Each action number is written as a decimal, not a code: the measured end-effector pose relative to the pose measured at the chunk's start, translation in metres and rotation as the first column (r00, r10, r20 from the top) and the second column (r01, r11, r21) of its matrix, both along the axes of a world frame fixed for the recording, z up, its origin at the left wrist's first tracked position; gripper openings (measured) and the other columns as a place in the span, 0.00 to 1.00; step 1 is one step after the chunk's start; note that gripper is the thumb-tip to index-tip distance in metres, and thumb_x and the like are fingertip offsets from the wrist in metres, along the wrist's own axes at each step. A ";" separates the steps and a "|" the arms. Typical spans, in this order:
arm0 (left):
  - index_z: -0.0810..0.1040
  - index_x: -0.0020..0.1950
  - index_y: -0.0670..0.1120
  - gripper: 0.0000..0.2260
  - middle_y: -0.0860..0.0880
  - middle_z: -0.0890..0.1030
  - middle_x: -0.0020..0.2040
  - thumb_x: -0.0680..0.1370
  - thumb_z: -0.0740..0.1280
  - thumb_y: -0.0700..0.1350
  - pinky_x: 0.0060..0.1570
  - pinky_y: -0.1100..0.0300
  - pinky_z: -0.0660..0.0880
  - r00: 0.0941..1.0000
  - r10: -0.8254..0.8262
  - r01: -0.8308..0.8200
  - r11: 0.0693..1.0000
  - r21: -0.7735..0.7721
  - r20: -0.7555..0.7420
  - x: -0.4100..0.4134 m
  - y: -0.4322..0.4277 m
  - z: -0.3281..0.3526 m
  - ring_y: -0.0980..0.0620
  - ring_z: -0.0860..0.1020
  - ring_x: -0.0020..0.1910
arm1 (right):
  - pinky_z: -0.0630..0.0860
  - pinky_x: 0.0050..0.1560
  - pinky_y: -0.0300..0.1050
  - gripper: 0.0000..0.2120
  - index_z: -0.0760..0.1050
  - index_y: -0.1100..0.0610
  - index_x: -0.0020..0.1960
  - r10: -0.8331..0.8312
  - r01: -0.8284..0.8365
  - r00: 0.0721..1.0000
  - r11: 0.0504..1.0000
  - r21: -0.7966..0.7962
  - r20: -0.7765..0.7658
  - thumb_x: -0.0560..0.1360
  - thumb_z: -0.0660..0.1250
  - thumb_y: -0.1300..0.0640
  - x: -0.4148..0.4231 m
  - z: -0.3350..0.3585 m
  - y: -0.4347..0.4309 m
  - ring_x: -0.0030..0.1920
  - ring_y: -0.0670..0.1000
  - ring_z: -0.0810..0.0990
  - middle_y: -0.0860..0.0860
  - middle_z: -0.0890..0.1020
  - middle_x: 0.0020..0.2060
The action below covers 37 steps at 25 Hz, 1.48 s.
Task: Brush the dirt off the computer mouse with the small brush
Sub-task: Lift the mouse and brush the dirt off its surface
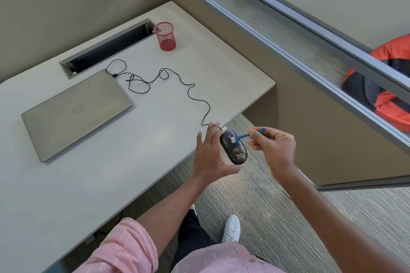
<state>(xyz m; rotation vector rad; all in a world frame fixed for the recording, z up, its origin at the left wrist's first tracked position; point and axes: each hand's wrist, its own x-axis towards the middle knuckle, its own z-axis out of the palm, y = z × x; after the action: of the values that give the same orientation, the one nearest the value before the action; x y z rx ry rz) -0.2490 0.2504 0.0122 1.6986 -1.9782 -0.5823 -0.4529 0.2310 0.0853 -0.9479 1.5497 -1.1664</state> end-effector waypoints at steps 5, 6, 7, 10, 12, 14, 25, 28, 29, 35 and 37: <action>0.66 0.81 0.44 0.53 0.48 0.60 0.89 0.67 0.79 0.73 0.88 0.35 0.50 1.000 0.000 0.000 1.000 0.015 -0.004 0.003 -0.001 -0.002 0.50 0.49 0.91 | 0.85 0.40 0.41 0.02 0.91 0.60 0.47 -0.023 0.019 0.998 0.997 0.076 0.052 0.77 0.83 0.61 -0.012 0.000 0.000 0.36 0.54 0.86 0.62 0.89 0.38; 0.66 0.81 0.44 0.53 0.48 0.60 0.89 0.67 0.79 0.73 0.88 0.35 0.50 1.000 -0.001 0.001 1.000 0.016 -0.006 0.004 -0.001 -0.002 0.50 0.49 0.91 | 0.85 0.39 0.41 0.02 0.91 0.61 0.47 -0.032 0.027 0.998 0.996 0.086 0.058 0.77 0.83 0.62 -0.014 0.000 0.001 0.36 0.53 0.86 0.63 0.89 0.38; 0.66 0.81 0.44 0.53 0.48 0.60 0.89 0.67 0.79 0.73 0.88 0.35 0.50 1.000 -0.002 0.002 1.000 0.016 -0.009 0.005 -0.001 -0.002 0.50 0.49 0.91 | 0.85 0.39 0.40 0.03 0.91 0.61 0.47 -0.038 0.032 0.997 0.995 0.093 0.064 0.77 0.83 0.62 -0.016 0.001 0.001 0.35 0.53 0.86 0.62 0.89 0.37; 0.65 0.82 0.45 0.53 0.49 0.60 0.89 0.67 0.77 0.74 0.88 0.35 0.49 1.000 -0.004 0.004 1.000 0.015 -0.024 0.006 0.000 -0.002 0.51 0.49 0.91 | 0.85 0.39 0.40 0.02 0.90 0.62 0.47 -0.051 0.042 0.995 0.993 0.109 0.084 0.77 0.82 0.64 -0.018 0.006 -0.001 0.33 0.51 0.85 0.59 0.88 0.35; 0.65 0.81 0.46 0.53 0.49 0.60 0.89 0.67 0.77 0.75 0.88 0.36 0.49 0.999 -0.005 0.006 1.000 0.012 -0.033 0.006 0.000 -0.001 0.52 0.49 0.91 | 0.86 0.39 0.40 0.03 0.90 0.64 0.48 -0.072 0.056 0.990 0.990 0.131 0.123 0.78 0.81 0.64 -0.016 0.009 -0.005 0.33 0.50 0.86 0.58 0.88 0.36; 0.66 0.81 0.46 0.53 0.49 0.60 0.89 0.67 0.77 0.75 0.88 0.36 0.49 0.999 -0.007 0.007 1.000 0.005 -0.039 0.005 0.000 -0.001 0.52 0.49 0.91 | 0.86 0.39 0.40 0.04 0.89 0.65 0.50 -0.097 0.068 0.981 0.983 0.170 0.167 0.78 0.81 0.64 -0.012 0.010 -0.010 0.33 0.50 0.87 0.58 0.89 0.37; 0.67 0.79 0.46 0.52 0.49 0.60 0.89 0.67 0.79 0.74 0.88 0.36 0.48 0.998 -0.001 -0.001 1.000 -0.017 -0.064 0.007 -0.002 0.001 0.52 0.49 0.91 | 0.87 0.38 0.40 0.05 0.88 0.68 0.51 -0.205 0.120 0.955 0.927 0.355 0.213 0.78 0.80 0.66 -0.034 0.001 -0.002 0.33 0.49 0.88 0.59 0.90 0.38; 0.67 0.80 0.45 0.52 0.49 0.61 0.89 0.67 0.79 0.74 0.88 0.36 0.48 0.999 -0.005 0.004 1.000 -0.013 -0.048 0.008 -0.002 0.001 0.51 0.50 0.91 | 0.87 0.38 0.40 0.06 0.87 0.68 0.52 -0.231 0.137 0.944 0.925 0.355 0.236 0.78 0.80 0.66 -0.036 0.003 -0.003 0.34 0.50 0.88 0.59 0.90 0.37; 0.67 0.80 0.45 0.52 0.49 0.61 0.89 0.67 0.79 0.74 0.88 0.37 0.48 0.999 -0.004 0.004 1.000 -0.016 -0.048 0.008 -0.003 0.001 0.51 0.50 0.91 | 0.87 0.39 0.40 0.06 0.87 0.68 0.52 -0.231 0.136 0.940 0.929 0.345 0.251 0.78 0.80 0.66 -0.034 0.005 -0.004 0.34 0.50 0.88 0.59 0.90 0.38; 0.67 0.79 0.46 0.51 0.49 0.61 0.89 0.66 0.79 0.73 0.88 0.36 0.48 0.999 0.005 -0.005 1.000 -0.011 -0.043 0.006 -0.003 0.001 0.51 0.50 0.91 | 0.87 0.39 0.40 0.05 0.88 0.66 0.51 -0.179 0.087 0.942 0.947 0.309 0.285 0.77 0.81 0.65 -0.013 0.009 -0.009 0.34 0.50 0.88 0.59 0.90 0.38; 0.67 0.79 0.46 0.51 0.49 0.60 0.89 0.66 0.79 0.73 0.88 0.36 0.48 0.999 0.010 -0.010 1.000 0.002 -0.038 0.006 -0.004 0.001 0.51 0.49 0.91 | 0.87 0.39 0.40 0.05 0.88 0.66 0.51 -0.175 0.088 0.947 0.947 0.309 0.269 0.77 0.81 0.65 -0.012 0.006 -0.005 0.34 0.50 0.88 0.59 0.89 0.38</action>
<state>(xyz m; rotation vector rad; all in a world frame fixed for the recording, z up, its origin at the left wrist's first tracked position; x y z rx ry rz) -0.2425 0.2465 0.0131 1.6853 -1.9418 -0.6086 -0.4651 0.2255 0.0912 -0.4553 1.5063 -1.0762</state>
